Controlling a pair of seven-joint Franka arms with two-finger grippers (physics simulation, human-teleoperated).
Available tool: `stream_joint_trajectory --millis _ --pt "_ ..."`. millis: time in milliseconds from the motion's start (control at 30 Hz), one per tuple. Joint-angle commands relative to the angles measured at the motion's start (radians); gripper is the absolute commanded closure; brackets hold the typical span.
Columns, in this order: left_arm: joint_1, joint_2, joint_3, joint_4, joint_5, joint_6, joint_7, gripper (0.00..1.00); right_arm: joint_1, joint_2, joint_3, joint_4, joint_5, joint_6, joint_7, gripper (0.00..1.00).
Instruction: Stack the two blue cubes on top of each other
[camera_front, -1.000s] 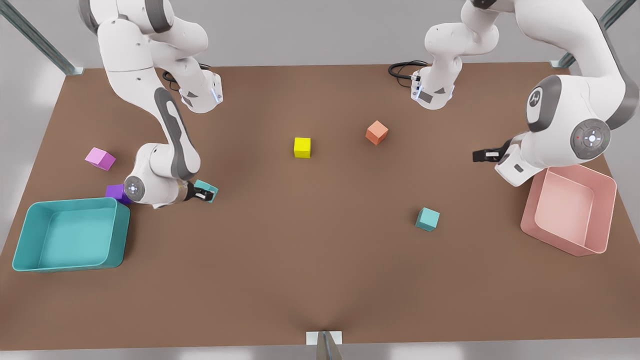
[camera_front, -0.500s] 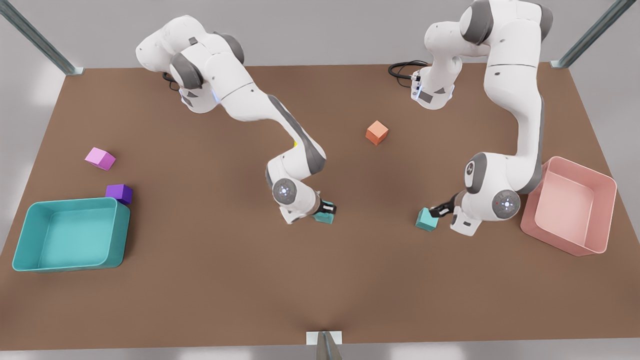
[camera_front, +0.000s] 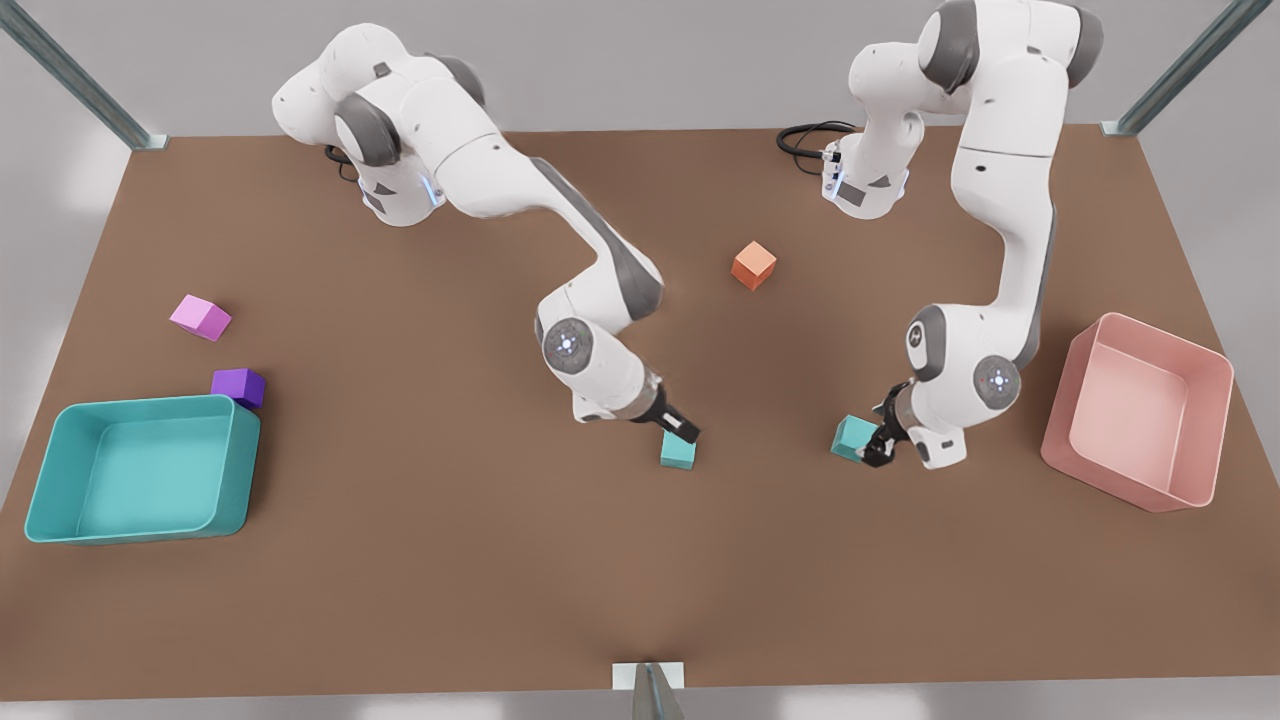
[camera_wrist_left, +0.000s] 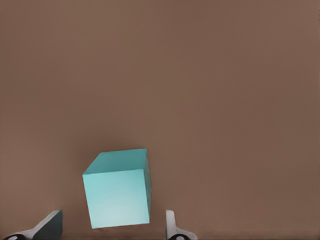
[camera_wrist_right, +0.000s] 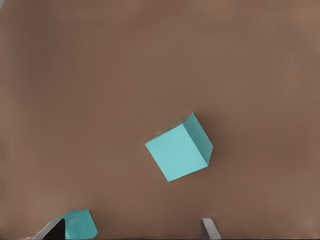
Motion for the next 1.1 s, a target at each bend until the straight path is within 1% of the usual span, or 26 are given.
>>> stream_joint_trajectory --millis 0,33,67,100,133,167,200,233,267,300,333,367,400,433,467,500,533,600,700,833,933,967,1033,1067 --pt "-0.001 0.0 0.0 -0.005 0.002 0.035 0.08 0.0 -0.062 -0.068 -0.04 0.001 -0.016 -0.29 0.338 0.0" --pt "0.0 0.002 0.0 -0.005 0.002 0.035 0.079 0.0 -0.065 -0.093 -0.104 0.003 -0.022 -0.373 0.315 0.0" --pt "-0.003 0.002 0.0 -0.011 -0.001 0.035 0.077 0.0 -0.065 -0.114 -0.196 0.009 -0.022 -0.478 0.24 0.0" --pt "-0.006 0.008 0.0 -0.013 -0.001 0.036 0.077 0.0 -0.073 -0.12 -0.29 0.008 -0.018 -0.575 0.079 0.0" --pt "-0.007 0.011 0.0 -0.013 -0.002 0.038 0.077 0.0 -0.113 -0.12 -0.342 0.008 -0.019 -0.653 -0.091 0.0" --pt "-0.01 0.02 0.0 -0.013 -0.004 0.039 0.077 0.0 -0.172 -0.114 -0.362 0.003 -0.041 -0.69 -0.266 0.0" --pt "-0.01 0.025 0.0 -0.013 -0.007 0.039 0.076 0.0 -0.235 -0.119 -0.365 0.008 -0.133 -0.699 -0.553 0.0" --pt "-0.01 0.039 0.0 -0.013 -0.007 0.039 0.074 0.0 -0.278 -0.155 -0.369 0.008 -0.15 -0.707 -0.8 0.0" --pt "-0.006 0.048 0.0 -0.013 -0.008 0.039 0.07 0.0 -0.275 -0.178 -0.414 0.014 -0.195 -0.781 -0.952 0.0" --pt "-0.006 0.062 0.0 -0.013 -0.008 0.039 0.056 0.0 -0.283 -0.28 -0.416 0.009 -0.229 -0.828 -0.983 0.0" --pt "-0.006 0.062 0.0 -0.013 -0.008 0.039 0.054 0.0 -0.32 -0.381 -0.363 -0.002 -0.286 -0.888 -0.975 0.0" --pt "-0.007 0.065 0.0 -0.013 -0.012 0.041 0.053 0.0 -0.389 -0.503 -0.233 -0.066 -0.383 -0.894 -0.972 0.0" --pt "-0.007 0.069 0.0 -0.013 -0.033 0.064 0.053 0.0 -0.436 -0.565 -0.107 -0.097 -0.482 -0.884 -0.977 0.0" --pt "-0.007 0.076 0.0 -0.013 -0.033 0.07 0.053 0.0 -0.499 -0.637 0.0 -0.135 -0.522 -0.881 -0.983 0.0" --pt "-0.007 0.076 0.0 -0.013 -0.036 0.07 0.053 0.0 -0.57 -0.755 0.085 -0.242 -0.524 -0.836 -0.989 0.0" --pt "-0.007 0.079 0.0 -0.013 -0.045 0.07 0.054 0.0 -0.57 -0.83 0.085 -0.298 -0.527 -0.802 -1.032 0.0" --pt "-0.009 0.085 0.0 -0.013 -0.047 0.07 0.054 0.0 -0.567 -0.833 0.085 -0.298 -0.541 -0.788 -1.052 0.0" --pt "-0.009 0.092 0.0 -0.013 -0.047 0.07 0.054 0.0 -0.559 -0.769 0.085 -0.273 -0.559 -0.79 -1.052 0.0" --pt "-0.009 0.131 0.0 -0.011 -0.062 0.119 0.054 0.0 -0.558 -0.769 0.085 -0.272 -0.559 -0.796 -1.053 0.0" --pt "-0.024 0.146 0.0 -0.011 -0.068 0.124 0.056 0.0 -0.558 -0.774 0.086 -0.272 -0.559 -0.798 -1.052 0.0" --pt "-0.026 0.146 0.0 -0.013 -0.068 0.118 0.056 0.48 -0.559 -0.772 0.085 -0.272 -0.564 -0.798 -1.052 0.0" --pt "-0.026 0.146 0.0 -0.013 -0.068 0.118 0.056 0.52 -0.559 -0.772 0.086 -0.272 -0.568 -0.798 -1.052 0.0" --pt "-0.026 0.135 0.0 -0.011 -0.068 0.116 0.056 0.53 -0.559 -0.774 0.085 -0.272 -0.567 -0.798 -1.052 0.0" --pt "-0.03 0.089 0.0 -0.01 -0.065 0.093 0.059 0.53 -0.559 -0.774 0.085 -0.272 -0.568 -0.798 -1.052 0.0"
